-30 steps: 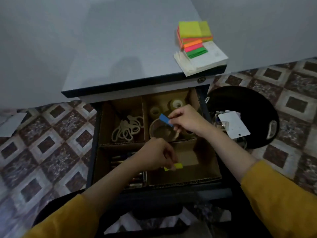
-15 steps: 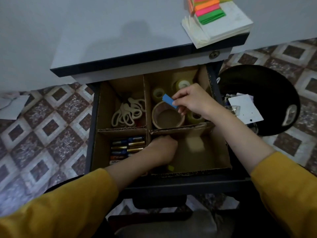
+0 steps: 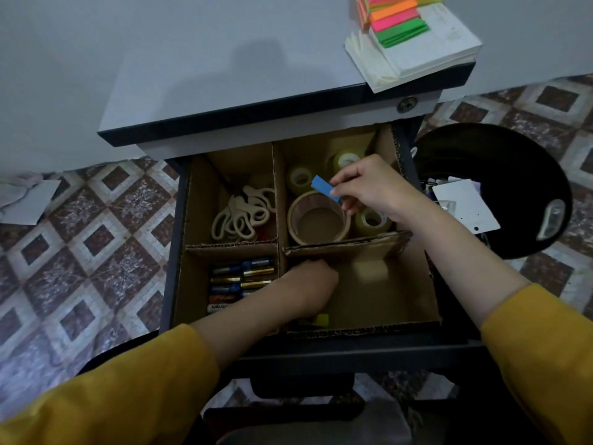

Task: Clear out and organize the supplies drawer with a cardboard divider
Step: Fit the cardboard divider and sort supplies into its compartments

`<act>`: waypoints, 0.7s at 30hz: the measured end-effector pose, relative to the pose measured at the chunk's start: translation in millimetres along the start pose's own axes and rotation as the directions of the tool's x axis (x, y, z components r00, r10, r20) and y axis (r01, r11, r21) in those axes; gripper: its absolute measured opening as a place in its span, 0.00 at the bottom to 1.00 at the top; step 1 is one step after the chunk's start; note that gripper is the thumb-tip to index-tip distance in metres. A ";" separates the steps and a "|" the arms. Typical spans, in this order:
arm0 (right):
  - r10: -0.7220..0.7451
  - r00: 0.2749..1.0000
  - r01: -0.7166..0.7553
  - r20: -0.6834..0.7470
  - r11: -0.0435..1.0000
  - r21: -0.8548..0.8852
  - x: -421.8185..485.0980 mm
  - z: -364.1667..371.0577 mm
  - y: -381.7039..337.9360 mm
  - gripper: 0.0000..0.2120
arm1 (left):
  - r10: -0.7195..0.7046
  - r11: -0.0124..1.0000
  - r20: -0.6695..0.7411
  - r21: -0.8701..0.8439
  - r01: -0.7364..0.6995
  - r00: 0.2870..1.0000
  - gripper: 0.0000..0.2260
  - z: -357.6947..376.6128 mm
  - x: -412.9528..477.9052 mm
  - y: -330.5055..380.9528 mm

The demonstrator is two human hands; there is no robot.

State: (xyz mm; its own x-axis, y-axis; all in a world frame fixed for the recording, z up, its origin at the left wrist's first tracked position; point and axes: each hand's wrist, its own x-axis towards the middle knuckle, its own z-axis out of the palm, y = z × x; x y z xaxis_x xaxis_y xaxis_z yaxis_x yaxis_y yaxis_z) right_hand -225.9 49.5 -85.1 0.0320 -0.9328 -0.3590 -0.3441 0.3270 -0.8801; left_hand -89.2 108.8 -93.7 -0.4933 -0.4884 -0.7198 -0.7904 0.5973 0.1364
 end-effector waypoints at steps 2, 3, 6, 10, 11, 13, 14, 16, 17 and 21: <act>0.002 1.000 -0.002 -0.006 1.000 -0.010 0.4 -0.6 0.9 0.08 | 0.025 0.998 -0.022 0.051 -0.024 0.999 0.11 0.9 -1.2 0.5; 0.001 1.000 -0.001 -0.006 1.000 -0.022 0.5 -0.5 1.5 0.09 | 0.034 0.996 -0.032 0.078 -0.031 0.999 0.11 1.1 -1.7 0.9; -0.005 1.000 0.004 -0.007 0.998 -0.055 0.8 0.9 2.2 0.09 | 0.048 0.990 -0.036 0.131 -0.043 0.998 0.11 2.2 -2.5 1.5; -0.002 1.000 0.001 -0.015 0.998 -0.065 2.1 0.0 2.7 0.09 | 0.039 0.998 0.019 0.047 -0.040 0.999 0.12 0.8 -2.7 1.1; 0.000 1.000 -0.001 -0.016 0.998 -0.065 2.5 0.0 2.7 0.09 | 0.036 0.999 0.036 0.033 -0.038 0.999 0.12 0.1 -2.5 1.0; -0.002 1.000 0.001 -0.016 0.998 -0.068 2.9 0.2 2.9 0.09 | 0.027 0.999 0.065 0.023 -0.029 0.998 0.12 -1.0 -1.6 0.8; -0.006 1.000 0.004 -0.016 0.997 -0.071 2.9 0.4 3.0 0.09 | 0.024 0.999 0.077 0.022 -0.026 0.997 0.12 -1.6 -1.1 0.7; -0.012 1.000 0.011 -0.015 0.997 -0.073 3.0 0.7 3.0 0.09 | 0.024 1.000 0.097 0.014 -0.025 0.995 0.12 -1.9 -0.8 0.2; -0.014 1.000 0.013 -0.015 0.997 -0.073 2.9 0.4 3.0 0.09 | 0.024 1.000 0.104 0.001 -0.024 0.994 0.12 -1.9 -0.5 -0.6; -0.016 1.000 0.014 -0.024 0.997 -0.079 2.7 -0.1 4.0 0.10 | 0.059 0.993 0.116 -0.112 -0.046 0.991 0.09 -3.1 1.7 -5.7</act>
State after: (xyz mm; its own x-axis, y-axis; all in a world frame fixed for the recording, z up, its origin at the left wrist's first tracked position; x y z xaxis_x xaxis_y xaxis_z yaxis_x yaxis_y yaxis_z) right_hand -227.2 48.3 -89.6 0.0155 -0.9413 -0.3373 -0.4166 0.3005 -0.8580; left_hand -86.7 102.6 -93.5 -0.4938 -0.3749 -0.7846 -0.8025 0.5439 0.2451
